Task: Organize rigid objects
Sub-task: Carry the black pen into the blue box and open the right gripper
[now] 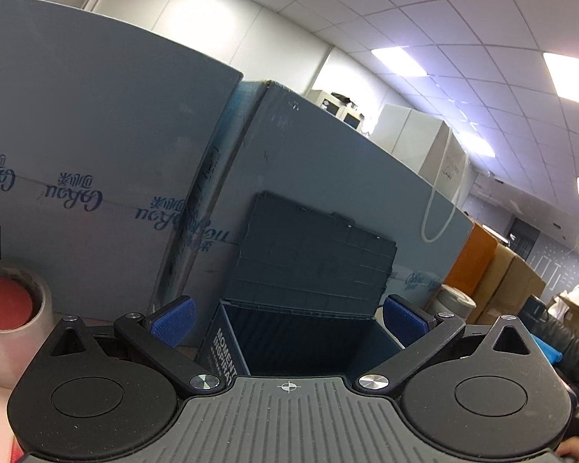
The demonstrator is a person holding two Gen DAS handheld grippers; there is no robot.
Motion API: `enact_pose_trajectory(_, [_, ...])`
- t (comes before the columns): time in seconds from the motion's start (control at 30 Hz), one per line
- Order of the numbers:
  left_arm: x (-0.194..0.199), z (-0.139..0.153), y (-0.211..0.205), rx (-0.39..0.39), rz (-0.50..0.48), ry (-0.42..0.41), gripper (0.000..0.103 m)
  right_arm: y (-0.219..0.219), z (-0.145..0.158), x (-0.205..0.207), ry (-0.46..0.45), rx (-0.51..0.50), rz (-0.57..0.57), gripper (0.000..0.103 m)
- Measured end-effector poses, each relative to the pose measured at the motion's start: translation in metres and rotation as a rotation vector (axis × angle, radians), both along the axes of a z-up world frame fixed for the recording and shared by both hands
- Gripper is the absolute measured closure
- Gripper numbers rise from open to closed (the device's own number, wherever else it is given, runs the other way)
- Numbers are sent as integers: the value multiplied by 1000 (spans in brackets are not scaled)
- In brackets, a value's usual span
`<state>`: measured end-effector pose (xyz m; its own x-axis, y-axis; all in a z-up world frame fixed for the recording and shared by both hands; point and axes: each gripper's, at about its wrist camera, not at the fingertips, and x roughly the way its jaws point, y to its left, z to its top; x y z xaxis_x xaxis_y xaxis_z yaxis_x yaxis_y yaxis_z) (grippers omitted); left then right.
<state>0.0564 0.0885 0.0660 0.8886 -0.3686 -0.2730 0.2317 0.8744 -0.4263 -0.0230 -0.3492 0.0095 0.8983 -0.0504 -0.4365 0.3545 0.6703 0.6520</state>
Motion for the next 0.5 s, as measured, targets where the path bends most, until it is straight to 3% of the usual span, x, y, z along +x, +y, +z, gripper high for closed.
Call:
enact_pose_trajectory(0.27, [10, -8, 8, 3, 26, 45, 0, 52, 71, -14, -226, -200, 72, 93])
enact_pose_trajectory(0.4, [16, -14, 19, -19, 58, 75, 0, 84, 90, 4, -324, -180, 178, 93])
enact_pose_trajectory(0.5, [23, -19, 25, -39, 72, 97, 0, 116, 86, 34, -311, -146, 277, 93])
